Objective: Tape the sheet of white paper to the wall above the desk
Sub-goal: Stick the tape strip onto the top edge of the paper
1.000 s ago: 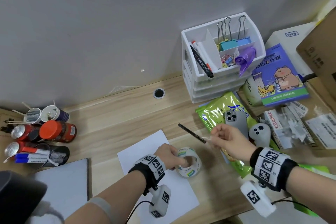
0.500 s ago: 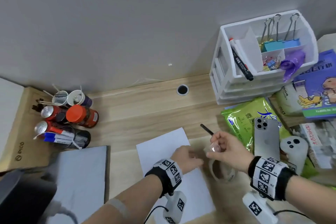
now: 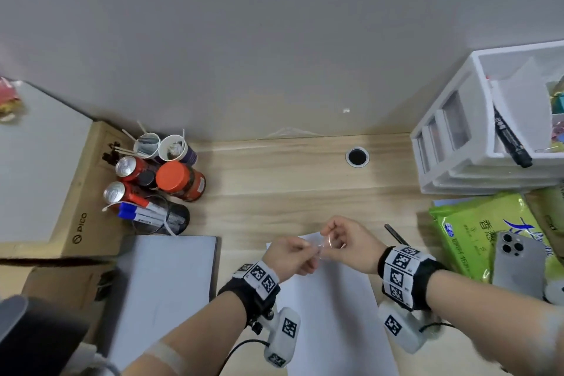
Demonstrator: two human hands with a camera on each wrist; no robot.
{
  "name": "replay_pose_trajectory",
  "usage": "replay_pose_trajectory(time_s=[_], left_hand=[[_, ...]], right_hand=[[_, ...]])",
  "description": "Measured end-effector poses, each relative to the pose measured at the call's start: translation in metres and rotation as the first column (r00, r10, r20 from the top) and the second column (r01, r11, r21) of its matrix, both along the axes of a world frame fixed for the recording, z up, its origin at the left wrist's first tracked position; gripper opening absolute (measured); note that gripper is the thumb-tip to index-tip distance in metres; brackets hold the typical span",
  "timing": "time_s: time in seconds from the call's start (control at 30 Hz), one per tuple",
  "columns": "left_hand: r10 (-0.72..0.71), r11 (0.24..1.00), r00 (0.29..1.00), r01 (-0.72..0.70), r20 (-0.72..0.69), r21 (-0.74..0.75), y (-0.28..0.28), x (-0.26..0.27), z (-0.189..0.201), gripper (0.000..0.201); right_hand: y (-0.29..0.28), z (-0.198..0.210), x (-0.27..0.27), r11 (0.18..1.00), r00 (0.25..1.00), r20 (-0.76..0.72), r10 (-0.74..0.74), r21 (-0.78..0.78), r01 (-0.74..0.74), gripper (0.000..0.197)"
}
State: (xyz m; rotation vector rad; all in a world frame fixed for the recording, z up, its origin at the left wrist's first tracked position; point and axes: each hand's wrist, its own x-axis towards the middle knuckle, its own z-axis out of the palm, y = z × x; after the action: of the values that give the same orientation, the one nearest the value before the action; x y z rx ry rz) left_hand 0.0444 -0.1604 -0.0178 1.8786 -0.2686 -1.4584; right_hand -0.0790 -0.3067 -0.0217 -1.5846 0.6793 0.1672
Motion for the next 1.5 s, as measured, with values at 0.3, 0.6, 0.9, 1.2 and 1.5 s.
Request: replay_pose_trajectory(time_s=[0.3, 0.6, 0.9, 1.2, 1.5], left_hand=[[0.069, 0.984, 0.997, -0.072, 0.025, 0.163, -0.018, 0.005, -0.022, 0.021], [0.044, 0.945, 0.997, -0.06, 0.058, 0.322, -0.02, 0.004, -0.03, 0.031], [0.052, 0.944, 0.998, -0.059, 0.032, 0.326, -0.007, 0.007, -0.04, 0.042], [0.066, 0.934, 0.998, -0.065, 0.008, 0.352, -0.007, 0.011, -0.054, 0.043], [0.049, 0.902, 0.996, -0.009, -0.08, 0.431, -0.012, 0.014, -0.064, 0.045]], right_hand=[[-0.019, -0.021, 0.033, 0.953, 0.984, -0.076, 0.163, -0.247, -0.177, 0.02], [-0.023, -0.031, 0.057, 0.766, 0.837, -0.188, 0.513, -0.34, -0.546, 0.029], [-0.016, -0.037, 0.075, 0.621, 0.725, -0.207, 0.657, -0.397, -0.675, 0.028], [-0.016, -0.04, 0.08, 0.562, 0.693, -0.264, 0.671, -0.427, -0.708, 0.029], [-0.015, -0.044, 0.082, 0.51, 0.668, -0.297, 0.682, -0.461, -0.726, 0.024]])
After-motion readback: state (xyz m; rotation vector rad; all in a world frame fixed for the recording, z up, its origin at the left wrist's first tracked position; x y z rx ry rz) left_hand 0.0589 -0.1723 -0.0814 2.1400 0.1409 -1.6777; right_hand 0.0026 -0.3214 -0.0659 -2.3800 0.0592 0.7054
